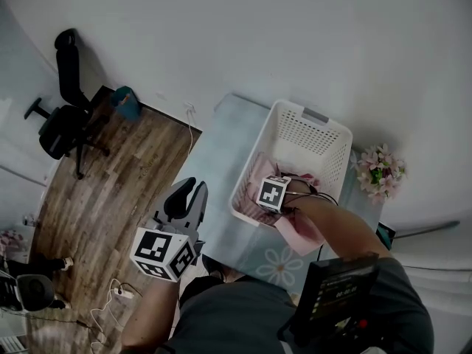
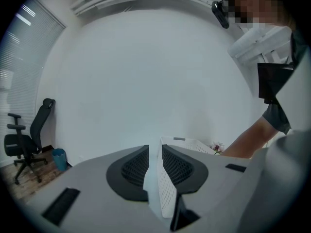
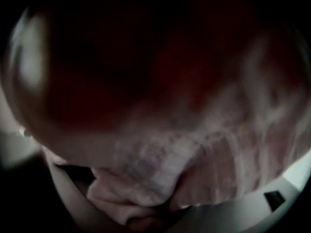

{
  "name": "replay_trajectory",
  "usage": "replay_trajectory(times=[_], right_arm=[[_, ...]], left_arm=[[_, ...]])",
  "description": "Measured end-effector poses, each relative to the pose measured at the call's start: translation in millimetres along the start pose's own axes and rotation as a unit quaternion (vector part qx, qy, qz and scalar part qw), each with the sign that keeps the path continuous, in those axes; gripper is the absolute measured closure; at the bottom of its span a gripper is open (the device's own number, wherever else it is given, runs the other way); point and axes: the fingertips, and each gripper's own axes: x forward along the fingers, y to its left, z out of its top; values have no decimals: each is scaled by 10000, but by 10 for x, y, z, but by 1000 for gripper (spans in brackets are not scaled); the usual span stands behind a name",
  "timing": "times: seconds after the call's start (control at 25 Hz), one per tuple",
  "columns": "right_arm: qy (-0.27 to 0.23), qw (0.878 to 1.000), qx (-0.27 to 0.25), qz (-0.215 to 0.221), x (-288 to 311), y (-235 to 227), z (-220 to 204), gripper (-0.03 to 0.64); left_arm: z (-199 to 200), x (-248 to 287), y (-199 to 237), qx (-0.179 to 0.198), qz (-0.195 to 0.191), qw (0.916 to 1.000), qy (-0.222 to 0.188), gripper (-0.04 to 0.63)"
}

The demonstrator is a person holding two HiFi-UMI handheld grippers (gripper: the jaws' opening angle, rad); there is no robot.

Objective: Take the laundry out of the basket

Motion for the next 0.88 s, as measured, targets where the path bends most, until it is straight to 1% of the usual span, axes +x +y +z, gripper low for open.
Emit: replay_trajectory(times=[0.12,0.36,0.44,0.52,0.68,0.8,0.88], right_arm=[[-5,10000,-16,-56,-30,38,-11,224],[-31,9997,72,-230,-110,94,-27,289],[-89,9992,144,-361,-175,53,-28,299],[-197,9978,217,-595,-285,-16,-1,308],[-454,9935,490,-921,-587,-95,50,313],[-752,9866,814,-1195,-920,-170,90,313],[-1048,9788,1038,-1418,-1195,-211,129,313]], left_arm=[[13,-40,-46,13,-14,10000,-3,505],[133,-151,-111,83,-99,9999,-91,506],[186,-170,-130,165,-183,9996,-147,506],[235,-178,-141,256,-298,9990,-194,506],[315,-202,-163,334,-606,9972,-284,506],[419,-220,-167,372,-850,9948,-414,506],[472,-234,-160,376,-989,9932,-477,506]])
